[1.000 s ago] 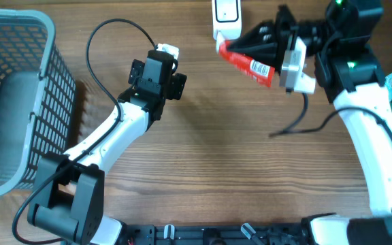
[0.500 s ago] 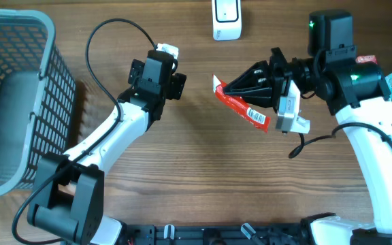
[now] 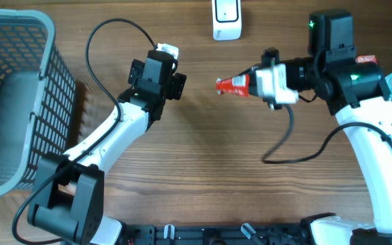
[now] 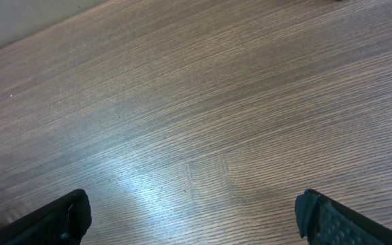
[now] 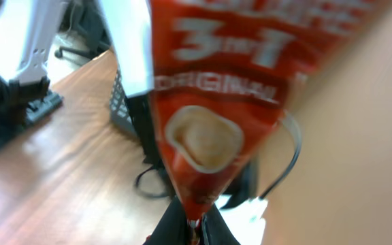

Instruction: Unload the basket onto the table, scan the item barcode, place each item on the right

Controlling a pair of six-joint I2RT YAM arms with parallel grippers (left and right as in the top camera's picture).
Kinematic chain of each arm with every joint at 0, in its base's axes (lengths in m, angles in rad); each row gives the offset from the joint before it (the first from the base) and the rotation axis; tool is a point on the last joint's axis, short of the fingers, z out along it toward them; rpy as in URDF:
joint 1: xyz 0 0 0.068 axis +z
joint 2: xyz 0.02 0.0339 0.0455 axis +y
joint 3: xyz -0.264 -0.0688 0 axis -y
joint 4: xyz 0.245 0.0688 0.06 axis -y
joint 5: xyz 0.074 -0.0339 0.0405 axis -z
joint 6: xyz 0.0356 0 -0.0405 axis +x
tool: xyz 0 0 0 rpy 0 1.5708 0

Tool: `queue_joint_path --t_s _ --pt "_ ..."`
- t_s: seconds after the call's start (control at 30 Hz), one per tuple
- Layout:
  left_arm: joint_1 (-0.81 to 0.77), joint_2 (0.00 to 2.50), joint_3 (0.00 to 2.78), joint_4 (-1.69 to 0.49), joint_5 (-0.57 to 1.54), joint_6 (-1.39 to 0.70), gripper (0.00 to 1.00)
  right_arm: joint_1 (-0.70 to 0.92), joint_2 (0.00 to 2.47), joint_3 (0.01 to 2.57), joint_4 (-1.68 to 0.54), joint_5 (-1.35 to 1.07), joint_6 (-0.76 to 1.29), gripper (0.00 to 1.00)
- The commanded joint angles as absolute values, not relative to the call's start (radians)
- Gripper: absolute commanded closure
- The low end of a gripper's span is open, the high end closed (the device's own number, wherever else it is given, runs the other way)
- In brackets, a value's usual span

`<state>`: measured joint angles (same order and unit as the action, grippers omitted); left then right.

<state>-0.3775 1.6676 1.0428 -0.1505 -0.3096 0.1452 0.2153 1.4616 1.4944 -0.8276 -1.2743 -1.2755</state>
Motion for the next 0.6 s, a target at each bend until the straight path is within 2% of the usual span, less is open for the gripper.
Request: queue_joint_path --t_s 0.0,0.2,0.37,0.5,0.53,0.57 --pt "-0.373 1.638 1.049 -0.149 -0.315 0.157 0.0 0.219 1.513 1.494 -0.831 -1.092 -0.779 0.96" --pt "-0.373 1.638 1.049 -0.148 -0.315 0.157 0.0 0.219 1.607 1.494 -0.808 -0.965 -0.424 0.96" --pt "-0.373 1.638 1.049 -0.148 -0.315 0.157 0.0 0.219 1.711 1.494 -0.713 -0.821 0.115 0.95" --pt "-0.373 1.638 1.049 -0.149 -0.315 0.157 0.0 0.219 1.8 1.494 -0.646 -0.76 0.433 0.73" --pt "-0.373 1.638 1.049 -0.148 -0.315 0.157 0.0 0.219 1.823 1.494 -0.634 -0.737 0.501 0.75" --pt "-0.373 1.638 1.049 -0.149 -0.315 0.157 0.0 0.219 1.845 1.494 -0.62 -0.709 0.569 0.85"
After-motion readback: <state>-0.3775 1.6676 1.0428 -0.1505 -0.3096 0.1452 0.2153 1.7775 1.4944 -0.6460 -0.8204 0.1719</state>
